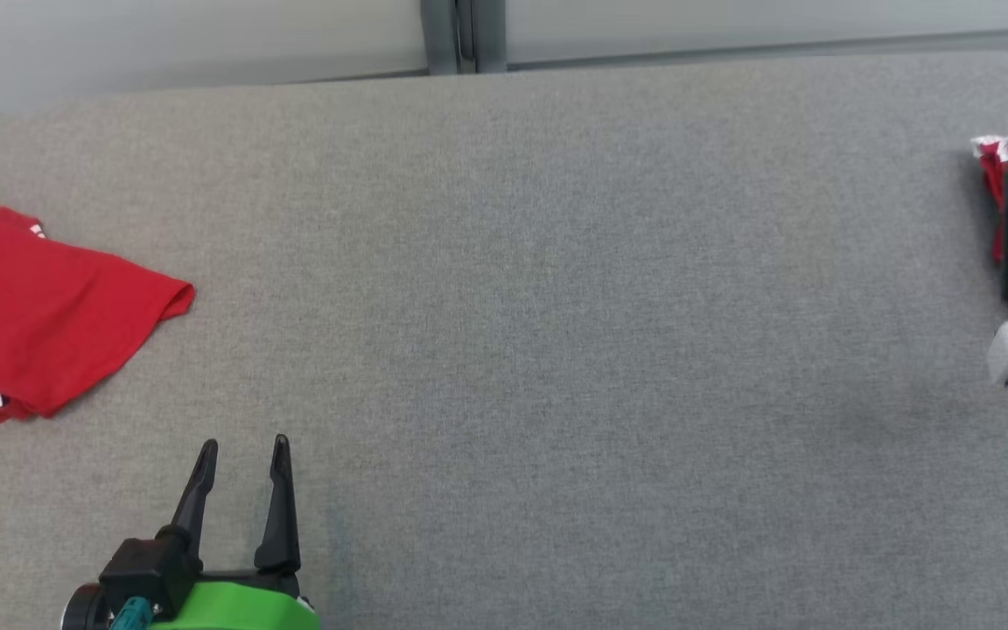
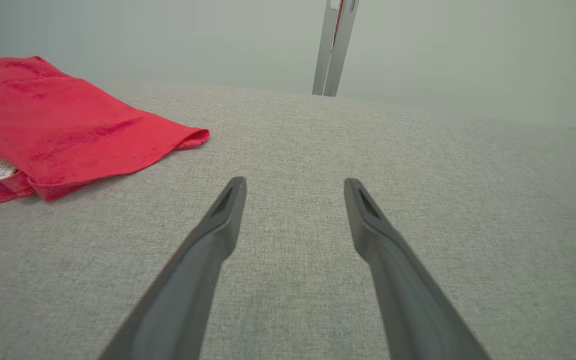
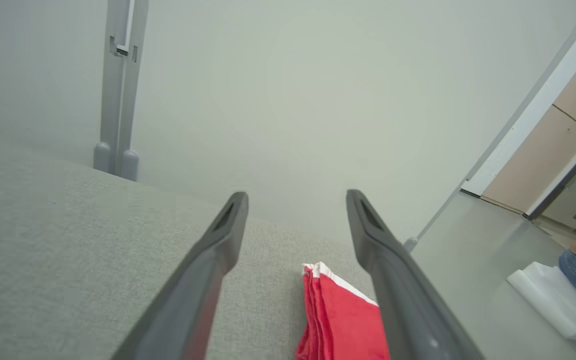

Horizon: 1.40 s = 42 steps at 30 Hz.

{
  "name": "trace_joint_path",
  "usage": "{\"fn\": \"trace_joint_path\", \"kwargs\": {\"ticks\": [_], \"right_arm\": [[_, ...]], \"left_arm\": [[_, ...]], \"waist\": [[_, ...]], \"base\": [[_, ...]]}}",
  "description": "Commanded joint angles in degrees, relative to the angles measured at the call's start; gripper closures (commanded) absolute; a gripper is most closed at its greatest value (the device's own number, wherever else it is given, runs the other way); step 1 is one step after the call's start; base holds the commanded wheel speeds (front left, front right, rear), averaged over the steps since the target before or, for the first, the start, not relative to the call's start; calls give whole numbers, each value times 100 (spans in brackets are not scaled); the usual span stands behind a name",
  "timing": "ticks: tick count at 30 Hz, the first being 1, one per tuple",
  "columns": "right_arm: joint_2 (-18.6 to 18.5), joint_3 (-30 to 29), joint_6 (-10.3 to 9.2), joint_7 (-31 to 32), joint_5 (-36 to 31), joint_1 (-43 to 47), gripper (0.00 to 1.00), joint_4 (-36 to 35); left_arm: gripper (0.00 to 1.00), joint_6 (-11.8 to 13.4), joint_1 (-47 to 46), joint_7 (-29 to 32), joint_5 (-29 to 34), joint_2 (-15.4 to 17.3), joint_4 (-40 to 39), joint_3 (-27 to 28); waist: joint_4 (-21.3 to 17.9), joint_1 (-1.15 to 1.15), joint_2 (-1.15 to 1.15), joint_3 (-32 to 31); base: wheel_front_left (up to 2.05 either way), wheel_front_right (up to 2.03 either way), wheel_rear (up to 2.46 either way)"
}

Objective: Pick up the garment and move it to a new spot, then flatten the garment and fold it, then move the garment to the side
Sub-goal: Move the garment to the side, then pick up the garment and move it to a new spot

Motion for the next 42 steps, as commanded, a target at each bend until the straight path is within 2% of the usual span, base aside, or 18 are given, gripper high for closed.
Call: {"fn": "trace_joint_path", "kwargs": {"ticks": [1,7,13,19,28,33,42], "right_arm": [[90,80,-11,-13,63,454,0,-302],[705,149,-11,-13,276,1914,0,-1208],[1223,264,-11,-14,257,2800,0,-1433],[1593,154,-11,-14,218,3217,0,-1324],[1763,209,-11,-15,164,3269,0,-1286],[1783,289,-11,-15,219,3298,0,-1345],[1819,475,-11,-15,366,3216,0,-1350]], "left_arm": [[0,12,112,-3,33,17,-11,45],[0,-7,237,-4,26,16,6,94],[0,-40,340,-3,66,17,103,94],[0,-67,414,-3,63,16,211,222],[0,-109,311,-3,94,17,306,171],[0,-90,280,-3,62,18,306,148],[0,-21,439,-4,-12,18,310,205]], "waist": [[-12,0,0,-631],[169,0,0,-988],[196,0,0,-1219],[158,0,0,-1362],[136,0,0,-1351],[482,0,0,-1339],[1692,0,0,-1379]], "base": [[0,0,0],[0,0,0],[0,0,0],[0,0,0],[0,0,0],[0,0,0],[0,0,0]]}}
